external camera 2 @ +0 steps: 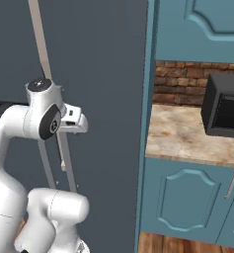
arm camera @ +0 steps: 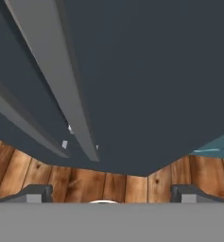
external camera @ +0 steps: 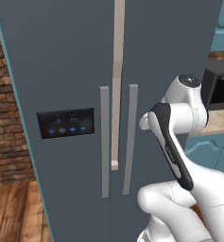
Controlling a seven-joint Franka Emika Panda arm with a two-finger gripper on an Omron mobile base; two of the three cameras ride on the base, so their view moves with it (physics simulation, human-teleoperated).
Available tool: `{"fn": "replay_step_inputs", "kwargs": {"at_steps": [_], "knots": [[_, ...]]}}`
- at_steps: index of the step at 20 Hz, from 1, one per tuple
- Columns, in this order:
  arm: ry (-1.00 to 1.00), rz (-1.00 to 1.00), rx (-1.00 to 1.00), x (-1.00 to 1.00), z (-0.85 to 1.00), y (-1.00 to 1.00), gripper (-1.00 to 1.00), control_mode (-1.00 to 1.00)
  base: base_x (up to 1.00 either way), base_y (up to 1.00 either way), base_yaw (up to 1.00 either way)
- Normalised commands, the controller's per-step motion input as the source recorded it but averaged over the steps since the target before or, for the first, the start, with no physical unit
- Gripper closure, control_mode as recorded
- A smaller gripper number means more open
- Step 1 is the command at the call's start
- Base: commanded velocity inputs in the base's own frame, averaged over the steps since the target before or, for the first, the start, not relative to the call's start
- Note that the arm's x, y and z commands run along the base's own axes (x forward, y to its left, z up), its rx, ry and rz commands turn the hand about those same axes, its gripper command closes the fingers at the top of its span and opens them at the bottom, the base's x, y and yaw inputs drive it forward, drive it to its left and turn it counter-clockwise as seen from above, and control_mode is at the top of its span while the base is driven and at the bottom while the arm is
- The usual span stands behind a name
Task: Retrieve the orange and tangerine from the fridge and place them into the bowl on the dining table.
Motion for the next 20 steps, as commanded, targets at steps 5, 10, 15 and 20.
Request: {"fn": "replay_step_inputs", "kwargs": {"at_steps": [5,10,15,20], "knots": [[-0.07,0.00,0.00,-0.14,-0.16,-0.02,-1.00,-1.00,0.00,0.00,0.00],[-0.03,0.00,0.00,-0.13,-0.11,-0.04,-1.00,-1.00,0.00,0.00,0.00],[-0.01,0.00,0.00,-0.16,-0.04,0.00,-1.00,-1.00,0.00,0.00,0.00],[-0.09,0.00,0.00,-0.38,0.00,0.00,-1.00,-1.00,0.00,0.00,0.00]]}}
